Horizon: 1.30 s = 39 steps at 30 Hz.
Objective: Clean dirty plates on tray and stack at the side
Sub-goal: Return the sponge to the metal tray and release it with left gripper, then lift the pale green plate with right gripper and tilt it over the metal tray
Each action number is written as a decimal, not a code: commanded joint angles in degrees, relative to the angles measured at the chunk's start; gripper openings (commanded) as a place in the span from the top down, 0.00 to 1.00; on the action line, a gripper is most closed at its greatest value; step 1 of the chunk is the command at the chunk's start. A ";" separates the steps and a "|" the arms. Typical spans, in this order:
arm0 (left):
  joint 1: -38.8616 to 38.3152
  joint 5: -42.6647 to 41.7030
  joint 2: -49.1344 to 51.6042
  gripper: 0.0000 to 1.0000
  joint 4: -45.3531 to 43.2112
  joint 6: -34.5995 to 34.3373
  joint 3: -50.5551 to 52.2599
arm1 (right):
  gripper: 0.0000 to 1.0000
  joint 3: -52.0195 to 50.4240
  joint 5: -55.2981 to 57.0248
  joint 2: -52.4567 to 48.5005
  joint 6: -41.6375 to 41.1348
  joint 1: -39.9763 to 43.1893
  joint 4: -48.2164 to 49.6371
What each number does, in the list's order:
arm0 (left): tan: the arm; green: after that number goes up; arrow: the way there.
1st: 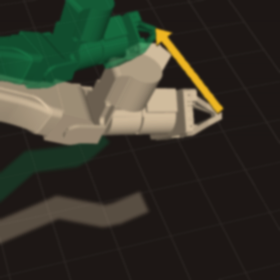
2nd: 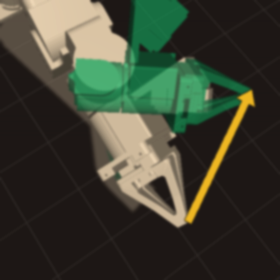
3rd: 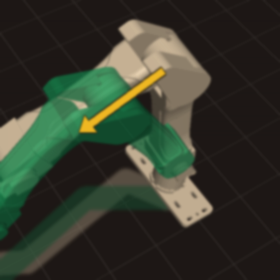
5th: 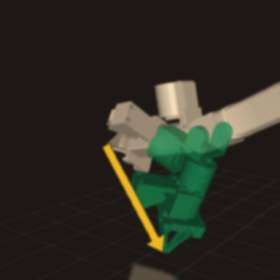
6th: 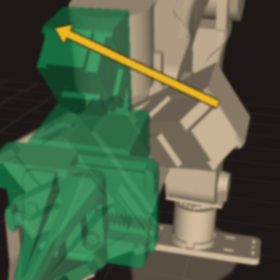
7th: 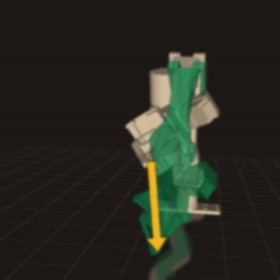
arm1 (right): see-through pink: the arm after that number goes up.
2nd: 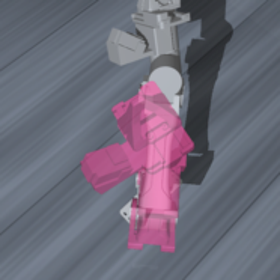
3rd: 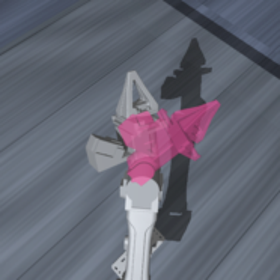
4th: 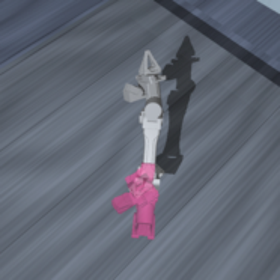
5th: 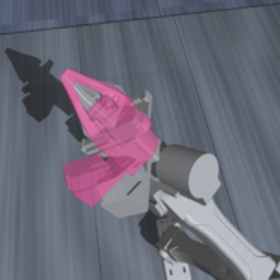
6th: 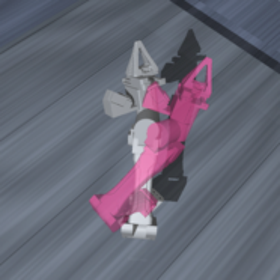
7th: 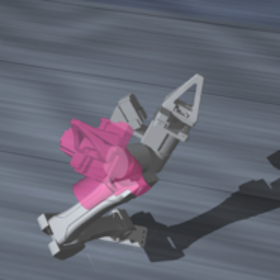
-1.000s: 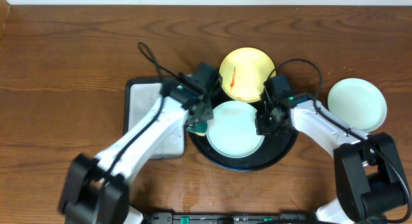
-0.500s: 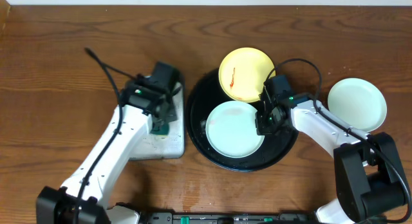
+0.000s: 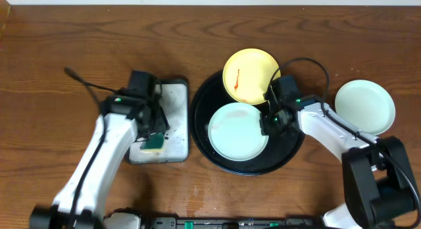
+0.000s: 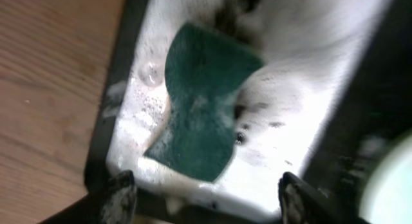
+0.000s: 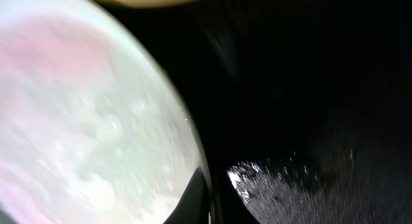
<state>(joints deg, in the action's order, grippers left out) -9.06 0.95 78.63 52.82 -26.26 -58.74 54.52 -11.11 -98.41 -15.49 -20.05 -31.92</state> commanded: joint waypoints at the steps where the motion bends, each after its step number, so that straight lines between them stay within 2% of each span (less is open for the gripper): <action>1: 0.33 -2.01 -7.80 0.25 1.88 0.98 -2.97 | 0.99 0.28 -1.36 6.12 -1.18 -0.31 2.80; 4: 0.33 -2.03 -13.97 0.24 4.57 0.94 -2.97 | 0.99 0.31 -1.57 10.19 -4.61 -0.42 7.50; 8: 0.31 -2.05 -21.38 0.23 9.11 -2.36 -2.95 | 0.99 0.31 -2.97 12.96 -5.51 -2.56 16.15; 16: 0.31 -2.10 -30.14 0.23 15.85 -2.54 -2.95 | 0.99 0.31 3.23 10.82 -6.19 -13.66 36.35; 19: 0.31 -2.10 -31.67 0.23 17.81 -2.54 -2.95 | 0.99 0.31 7.45 8.46 -3.58 -18.51 41.83; 22: 0.31 -2.03 -31.98 0.22 18.86 -2.51 -2.95 | 0.99 0.31 13.44 5.60 2.89 -23.37 46.40; 28: 0.31 -2.03 -31.87 0.22 18.84 -2.51 -2.95 | 0.99 0.31 28.72 4.15 25.73 -31.52 55.36; 34: 0.31 -2.03 -31.87 0.22 18.84 -2.49 -2.95 | 0.99 0.31 39.23 5.90 38.91 -36.63 62.84; 39: 0.31 -2.03 -31.87 0.22 18.84 -2.51 -2.95 | 0.99 0.31 43.15 7.45 43.82 -39.58 64.63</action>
<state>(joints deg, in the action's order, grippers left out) -8.99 -1.19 46.72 71.59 -28.49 -60.71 54.46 25.54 -93.58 21.45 -57.80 31.29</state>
